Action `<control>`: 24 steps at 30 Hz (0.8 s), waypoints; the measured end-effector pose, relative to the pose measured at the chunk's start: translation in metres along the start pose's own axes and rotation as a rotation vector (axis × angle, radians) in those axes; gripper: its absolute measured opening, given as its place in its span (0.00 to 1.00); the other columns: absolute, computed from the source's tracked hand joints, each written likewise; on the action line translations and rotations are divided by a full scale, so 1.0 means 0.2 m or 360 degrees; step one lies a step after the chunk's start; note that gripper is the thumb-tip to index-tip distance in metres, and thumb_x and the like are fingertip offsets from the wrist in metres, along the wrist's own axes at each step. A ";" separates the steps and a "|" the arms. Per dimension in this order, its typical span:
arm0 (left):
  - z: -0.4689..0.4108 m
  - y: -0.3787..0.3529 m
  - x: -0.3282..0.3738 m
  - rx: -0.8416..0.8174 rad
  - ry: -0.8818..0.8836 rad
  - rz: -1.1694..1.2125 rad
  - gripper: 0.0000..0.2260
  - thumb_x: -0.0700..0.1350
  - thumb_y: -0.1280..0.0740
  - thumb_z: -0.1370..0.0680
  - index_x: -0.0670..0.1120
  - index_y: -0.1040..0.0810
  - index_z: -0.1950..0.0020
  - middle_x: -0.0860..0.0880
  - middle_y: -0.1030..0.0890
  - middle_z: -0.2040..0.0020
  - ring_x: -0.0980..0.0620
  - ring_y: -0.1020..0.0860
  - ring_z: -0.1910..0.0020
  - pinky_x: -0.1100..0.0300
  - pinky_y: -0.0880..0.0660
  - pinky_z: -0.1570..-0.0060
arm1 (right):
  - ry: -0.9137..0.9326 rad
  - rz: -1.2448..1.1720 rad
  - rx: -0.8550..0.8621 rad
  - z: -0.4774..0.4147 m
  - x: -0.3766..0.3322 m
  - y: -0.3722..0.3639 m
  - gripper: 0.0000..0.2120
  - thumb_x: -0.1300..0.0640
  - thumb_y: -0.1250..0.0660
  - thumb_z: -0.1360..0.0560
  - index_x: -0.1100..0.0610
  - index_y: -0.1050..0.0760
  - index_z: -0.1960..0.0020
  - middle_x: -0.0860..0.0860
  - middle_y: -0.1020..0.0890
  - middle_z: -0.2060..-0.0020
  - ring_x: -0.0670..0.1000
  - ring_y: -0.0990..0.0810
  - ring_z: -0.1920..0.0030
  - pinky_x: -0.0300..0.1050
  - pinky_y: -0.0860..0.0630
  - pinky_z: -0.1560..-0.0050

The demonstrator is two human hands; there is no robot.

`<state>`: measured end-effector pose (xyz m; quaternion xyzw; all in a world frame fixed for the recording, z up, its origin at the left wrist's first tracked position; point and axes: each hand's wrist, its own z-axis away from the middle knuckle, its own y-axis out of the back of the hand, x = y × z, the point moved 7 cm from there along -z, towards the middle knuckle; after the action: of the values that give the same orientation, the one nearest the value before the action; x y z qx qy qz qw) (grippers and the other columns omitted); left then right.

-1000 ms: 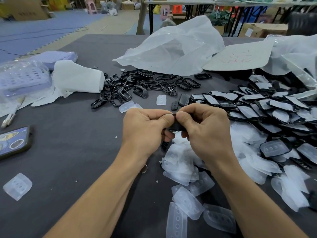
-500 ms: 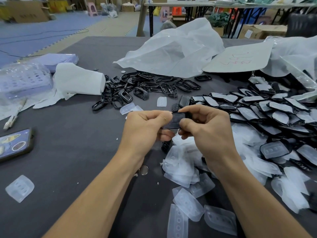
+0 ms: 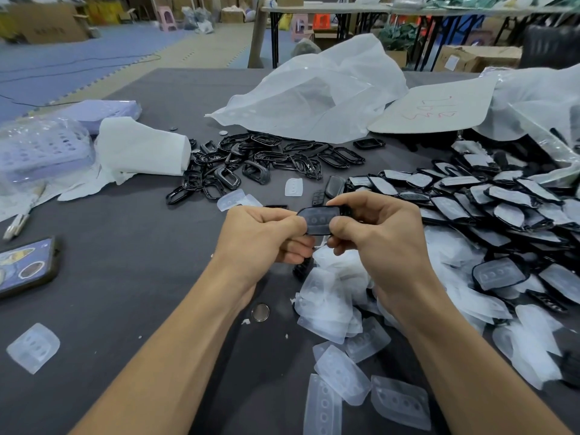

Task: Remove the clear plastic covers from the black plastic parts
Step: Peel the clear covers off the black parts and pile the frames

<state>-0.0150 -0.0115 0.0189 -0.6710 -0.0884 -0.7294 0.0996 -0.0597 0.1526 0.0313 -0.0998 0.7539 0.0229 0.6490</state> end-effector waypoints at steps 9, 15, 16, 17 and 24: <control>-0.01 0.01 0.00 0.0112 -0.0008 0.0031 0.13 0.32 0.30 0.25 0.43 0.13 0.66 0.43 0.18 0.71 0.52 0.21 0.76 0.63 0.25 0.74 | 0.0216 0.0578 -0.0008 0.02 -0.06 0.00 0.18 0.66 0.25 0.30 0.48 0.15 0.45 0.44 0.13 0.55 0.42 0.15 0.55 0.40 0.19 0.52; -0.01 -0.01 -0.03 0.0034 0.0068 0.0029 0.15 0.35 0.30 0.23 0.47 0.13 0.67 0.45 0.16 0.70 0.53 0.20 0.75 0.63 0.23 0.73 | 0.0388 0.0990 -0.0069 0.05 -0.10 -0.04 0.20 0.64 0.24 0.34 0.46 0.14 0.46 0.39 0.13 0.57 0.41 0.15 0.56 0.38 0.19 0.51; -0.01 -0.01 -0.03 0.0024 0.0077 0.0046 0.14 0.38 0.30 0.22 0.47 0.12 0.66 0.44 0.16 0.69 0.53 0.20 0.74 0.63 0.23 0.72 | 0.0374 0.0985 -0.0064 0.05 -0.10 -0.03 0.20 0.65 0.23 0.34 0.46 0.14 0.46 0.38 0.13 0.57 0.40 0.15 0.57 0.37 0.19 0.51; -0.02 0.00 -0.04 0.0023 0.0089 0.0076 0.13 0.41 0.29 0.21 0.47 0.12 0.65 0.43 0.15 0.67 0.52 0.19 0.74 0.63 0.22 0.72 | 0.0365 0.0979 -0.0053 0.05 -0.09 -0.02 0.21 0.65 0.23 0.34 0.46 0.14 0.46 0.38 0.14 0.57 0.40 0.15 0.56 0.35 0.20 0.51; -0.05 0.13 -0.05 0.0386 0.0042 0.0218 0.12 0.45 0.32 0.18 0.39 0.14 0.54 0.42 0.15 0.65 0.51 0.19 0.72 0.61 0.20 0.70 | 0.0292 0.1216 -0.0011 -0.02 -0.12 0.14 0.19 0.62 0.21 0.34 0.42 0.14 0.49 0.29 0.18 0.58 0.28 0.22 0.50 0.20 0.31 0.52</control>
<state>-0.0175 -0.0385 0.0084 -0.6489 -0.1286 -0.7135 0.2308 -0.0655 0.1819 0.0531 0.1843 0.7916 0.2563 0.5231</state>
